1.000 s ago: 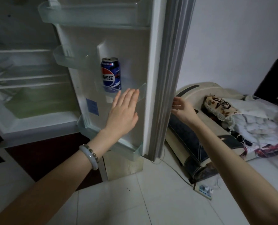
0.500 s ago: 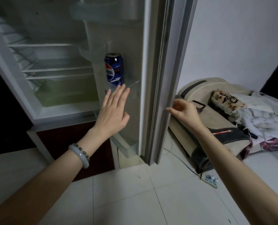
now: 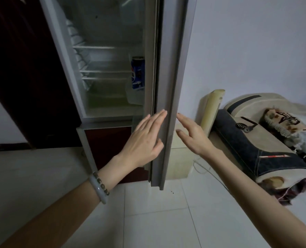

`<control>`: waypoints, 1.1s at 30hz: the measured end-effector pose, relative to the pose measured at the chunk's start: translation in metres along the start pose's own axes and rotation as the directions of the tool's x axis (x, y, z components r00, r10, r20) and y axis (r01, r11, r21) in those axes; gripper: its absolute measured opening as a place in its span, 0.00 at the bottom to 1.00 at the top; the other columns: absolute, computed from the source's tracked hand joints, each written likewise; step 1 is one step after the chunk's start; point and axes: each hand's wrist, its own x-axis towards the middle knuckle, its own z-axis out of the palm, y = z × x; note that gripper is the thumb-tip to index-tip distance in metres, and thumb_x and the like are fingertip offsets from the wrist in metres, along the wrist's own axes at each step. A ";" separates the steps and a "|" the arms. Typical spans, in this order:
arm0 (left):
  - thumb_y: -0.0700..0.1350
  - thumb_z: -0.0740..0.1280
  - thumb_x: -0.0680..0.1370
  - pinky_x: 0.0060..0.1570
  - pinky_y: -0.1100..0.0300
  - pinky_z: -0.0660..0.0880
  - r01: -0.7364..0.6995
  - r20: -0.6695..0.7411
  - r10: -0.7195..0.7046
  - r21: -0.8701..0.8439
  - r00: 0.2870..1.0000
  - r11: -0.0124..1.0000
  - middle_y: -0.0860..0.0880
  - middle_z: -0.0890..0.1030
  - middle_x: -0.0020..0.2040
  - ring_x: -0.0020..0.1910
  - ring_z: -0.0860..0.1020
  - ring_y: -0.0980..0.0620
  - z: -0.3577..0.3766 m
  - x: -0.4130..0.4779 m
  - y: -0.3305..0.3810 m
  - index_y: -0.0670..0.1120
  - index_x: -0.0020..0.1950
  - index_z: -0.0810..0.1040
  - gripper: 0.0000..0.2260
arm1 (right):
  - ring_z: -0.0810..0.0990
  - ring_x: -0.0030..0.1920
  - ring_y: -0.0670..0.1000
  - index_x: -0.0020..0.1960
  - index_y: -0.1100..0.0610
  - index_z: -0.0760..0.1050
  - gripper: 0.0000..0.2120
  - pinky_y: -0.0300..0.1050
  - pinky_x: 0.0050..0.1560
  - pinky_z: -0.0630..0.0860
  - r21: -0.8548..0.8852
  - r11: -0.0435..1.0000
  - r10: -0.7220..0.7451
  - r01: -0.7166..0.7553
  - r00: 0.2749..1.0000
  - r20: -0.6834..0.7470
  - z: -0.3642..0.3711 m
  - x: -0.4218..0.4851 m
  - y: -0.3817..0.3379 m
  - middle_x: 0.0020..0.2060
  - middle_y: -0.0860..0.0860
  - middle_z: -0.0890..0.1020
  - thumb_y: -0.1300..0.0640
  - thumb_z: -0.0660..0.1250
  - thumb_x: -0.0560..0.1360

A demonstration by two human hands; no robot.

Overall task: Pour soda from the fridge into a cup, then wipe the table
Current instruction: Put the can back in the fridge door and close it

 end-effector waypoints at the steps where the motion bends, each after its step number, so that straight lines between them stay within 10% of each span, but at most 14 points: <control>1: 0.42 0.61 0.77 0.73 0.64 0.39 0.026 -0.001 -0.026 0.007 1.000 1.000 0.48 0.53 0.77 0.73 0.46 0.62 -0.005 -0.006 -0.007 0.44 0.77 0.47 0.33 | 0.56 0.75 0.50 0.76 0.57 0.56 0.28 0.36 0.71 0.49 -0.036 0.999 -0.008 0.009 1.000 0.029 0.008 0.005 -0.009 0.74 0.54 0.60 0.52 0.57 0.78; 15: 0.44 0.65 0.77 0.71 0.54 0.53 0.550 -0.085 -0.559 -0.111 0.825 0.828 0.49 0.46 0.78 0.76 0.52 0.48 -0.063 -0.064 -0.124 0.50 0.77 0.37 0.40 | 0.40 0.76 0.54 0.76 0.52 0.38 0.40 0.45 0.73 0.43 -0.265 0.903 -0.290 0.338 0.935 0.207 0.133 0.117 -0.097 0.76 0.56 0.40 0.52 0.63 0.77; 21: 0.40 0.66 0.75 0.70 0.45 0.62 0.606 -0.164 -0.650 -0.251 0.742 0.755 0.46 0.54 0.76 0.75 0.58 0.48 -0.078 -0.068 -0.210 0.50 0.78 0.43 0.39 | 0.42 0.76 0.60 0.77 0.53 0.41 0.41 0.54 0.74 0.43 -0.393 0.802 -0.381 0.450 0.892 0.243 0.183 0.183 -0.121 0.76 0.60 0.42 0.53 0.64 0.74; 28: 0.36 0.67 0.75 0.65 0.63 0.62 0.611 -0.258 -0.760 -0.468 0.597 0.639 0.47 0.61 0.73 0.68 0.63 0.58 -0.084 -0.048 -0.312 0.47 0.76 0.52 0.35 | 0.38 0.75 0.61 0.77 0.55 0.40 0.41 0.57 0.72 0.37 -0.437 0.738 -0.425 0.515 0.857 0.291 0.240 0.263 -0.145 0.74 0.64 0.38 0.52 0.63 0.75; 33: 0.39 0.68 0.74 0.69 0.51 0.66 0.623 -0.204 -0.808 -0.543 0.552 0.563 0.47 0.62 0.72 0.70 0.64 0.52 -0.091 -0.027 -0.376 0.51 0.76 0.51 0.36 | 0.42 0.75 0.62 0.77 0.59 0.44 0.42 0.57 0.71 0.37 -0.471 0.727 -0.408 0.499 0.866 0.288 0.271 0.313 -0.154 0.75 0.65 0.43 0.53 0.65 0.73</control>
